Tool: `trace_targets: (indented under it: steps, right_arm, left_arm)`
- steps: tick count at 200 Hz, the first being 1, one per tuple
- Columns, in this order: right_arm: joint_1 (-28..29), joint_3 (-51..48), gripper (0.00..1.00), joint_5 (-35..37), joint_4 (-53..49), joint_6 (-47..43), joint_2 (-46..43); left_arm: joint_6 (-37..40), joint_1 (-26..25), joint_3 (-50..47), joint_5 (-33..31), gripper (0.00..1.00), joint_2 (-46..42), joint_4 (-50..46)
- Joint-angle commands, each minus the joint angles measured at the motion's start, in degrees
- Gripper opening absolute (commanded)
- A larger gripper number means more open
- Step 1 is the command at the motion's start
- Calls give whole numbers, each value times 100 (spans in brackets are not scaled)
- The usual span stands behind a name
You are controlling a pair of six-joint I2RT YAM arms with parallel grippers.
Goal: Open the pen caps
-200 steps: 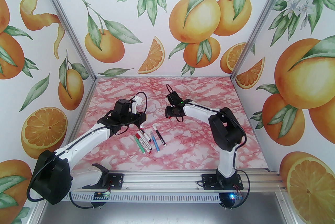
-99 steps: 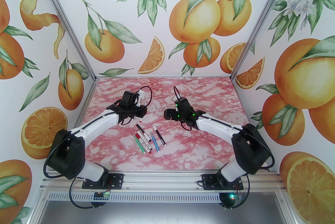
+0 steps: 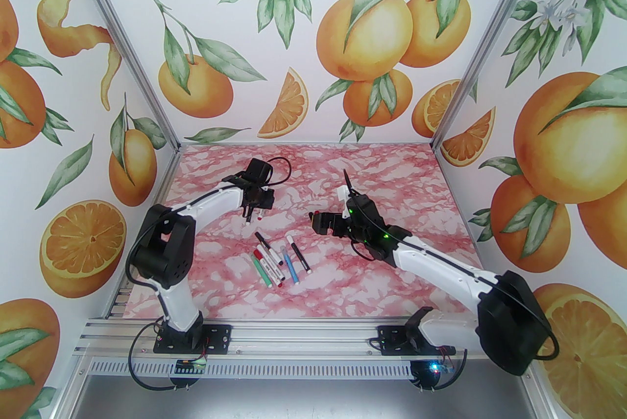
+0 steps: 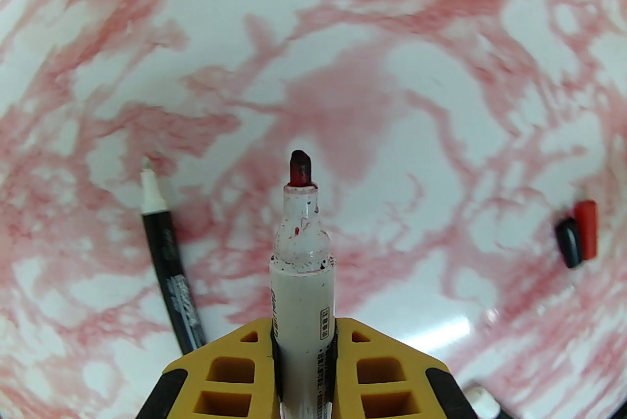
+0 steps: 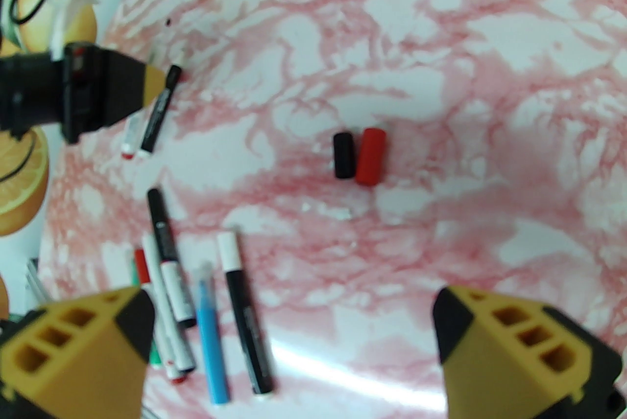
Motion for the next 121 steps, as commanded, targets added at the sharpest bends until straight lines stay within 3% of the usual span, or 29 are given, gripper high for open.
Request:
trace_targets:
  steps: [1, 121]
  right_arm:
    - [30, -103, 100, -156, 49, 53, -145]
    - [34, -209, 100, -244, 14, 90, -163]
  left_arm:
    - [-210, 50, 295, -322, 7, 205, -365]
    - [-680, 92, 439, -484, 9, 852, -457]
